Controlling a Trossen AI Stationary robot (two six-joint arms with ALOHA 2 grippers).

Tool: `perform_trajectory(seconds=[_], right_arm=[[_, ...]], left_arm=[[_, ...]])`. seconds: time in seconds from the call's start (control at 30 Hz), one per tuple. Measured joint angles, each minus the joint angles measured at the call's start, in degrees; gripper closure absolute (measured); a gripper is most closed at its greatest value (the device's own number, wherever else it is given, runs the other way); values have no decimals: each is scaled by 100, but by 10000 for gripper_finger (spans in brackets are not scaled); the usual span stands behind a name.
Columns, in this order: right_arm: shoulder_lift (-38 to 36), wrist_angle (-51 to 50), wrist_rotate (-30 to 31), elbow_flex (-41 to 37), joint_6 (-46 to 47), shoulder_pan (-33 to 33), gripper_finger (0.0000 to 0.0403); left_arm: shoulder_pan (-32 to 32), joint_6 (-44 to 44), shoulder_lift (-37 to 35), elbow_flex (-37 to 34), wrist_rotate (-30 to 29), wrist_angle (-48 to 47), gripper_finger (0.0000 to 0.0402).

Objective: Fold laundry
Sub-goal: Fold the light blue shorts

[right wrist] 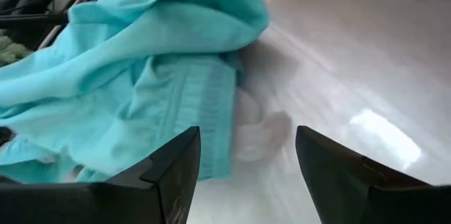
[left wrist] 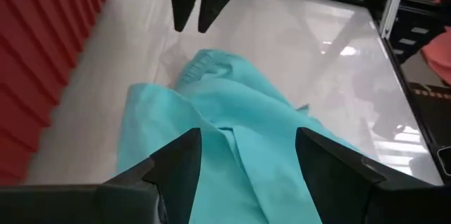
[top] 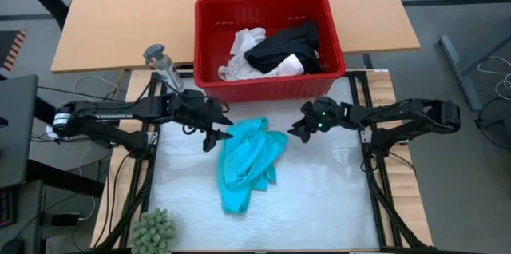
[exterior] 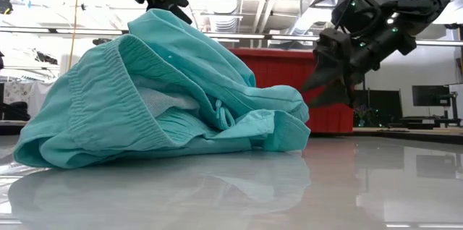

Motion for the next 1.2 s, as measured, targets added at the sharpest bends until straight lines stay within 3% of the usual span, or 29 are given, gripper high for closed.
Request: perform_trajectory(seconds=[0.27,0.53,0.77,1.2], right_arm=[[1,80,309,-177,585,474,143],[2,1566,431,-739,1063,650,143],[74,1721,882,-841,1259,838,143],[1347,3042,868,-844,1507,1026,143]], left_arm=[[-100,-157,0,0,-2,10,182],[-101,-157,2,0,-49,15,182],[-104,-243,2,0,-46,19,182],[-104,-236,2,0,-42,24,182]])
